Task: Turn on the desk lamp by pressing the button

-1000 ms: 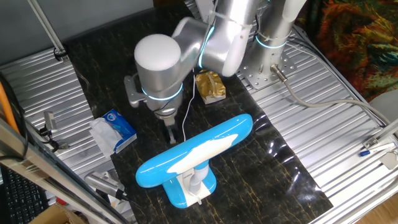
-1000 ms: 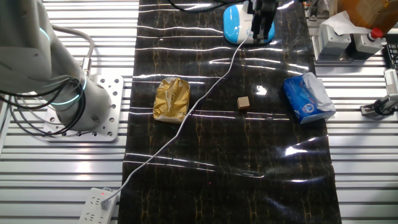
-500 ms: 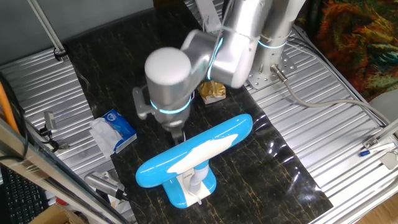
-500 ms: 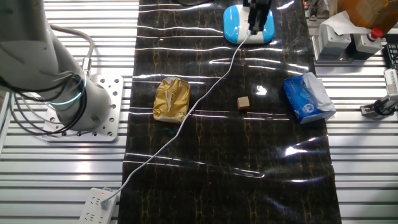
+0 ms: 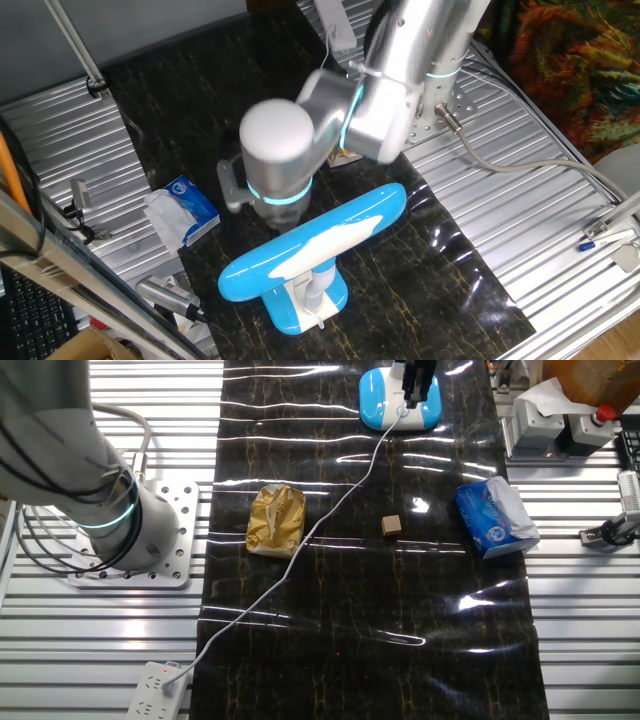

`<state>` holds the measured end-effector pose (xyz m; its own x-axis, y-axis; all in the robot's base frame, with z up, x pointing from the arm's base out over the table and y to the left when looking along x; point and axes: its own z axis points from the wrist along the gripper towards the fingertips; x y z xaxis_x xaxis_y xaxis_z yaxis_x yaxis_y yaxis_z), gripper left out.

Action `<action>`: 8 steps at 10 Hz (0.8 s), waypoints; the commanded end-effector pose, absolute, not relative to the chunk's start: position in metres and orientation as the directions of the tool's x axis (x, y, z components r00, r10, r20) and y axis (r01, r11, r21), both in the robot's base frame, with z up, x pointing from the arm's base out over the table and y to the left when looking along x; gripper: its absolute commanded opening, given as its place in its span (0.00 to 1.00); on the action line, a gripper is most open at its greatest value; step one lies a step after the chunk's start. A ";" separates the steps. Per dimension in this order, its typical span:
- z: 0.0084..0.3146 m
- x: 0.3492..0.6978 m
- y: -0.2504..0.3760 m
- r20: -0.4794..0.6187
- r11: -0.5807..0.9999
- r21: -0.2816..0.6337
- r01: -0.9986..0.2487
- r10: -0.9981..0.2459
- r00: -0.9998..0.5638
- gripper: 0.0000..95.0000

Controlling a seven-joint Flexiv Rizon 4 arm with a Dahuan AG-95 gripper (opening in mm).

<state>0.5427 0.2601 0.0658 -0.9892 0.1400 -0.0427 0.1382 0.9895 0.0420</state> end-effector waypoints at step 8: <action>0.056 0.545 0.238 -0.065 0.996 -0.003 -0.087 -0.087 -0.994 1.00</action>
<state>0.5441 0.2447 0.0561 -0.9969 -0.0446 -0.0641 -0.0455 0.9989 0.0117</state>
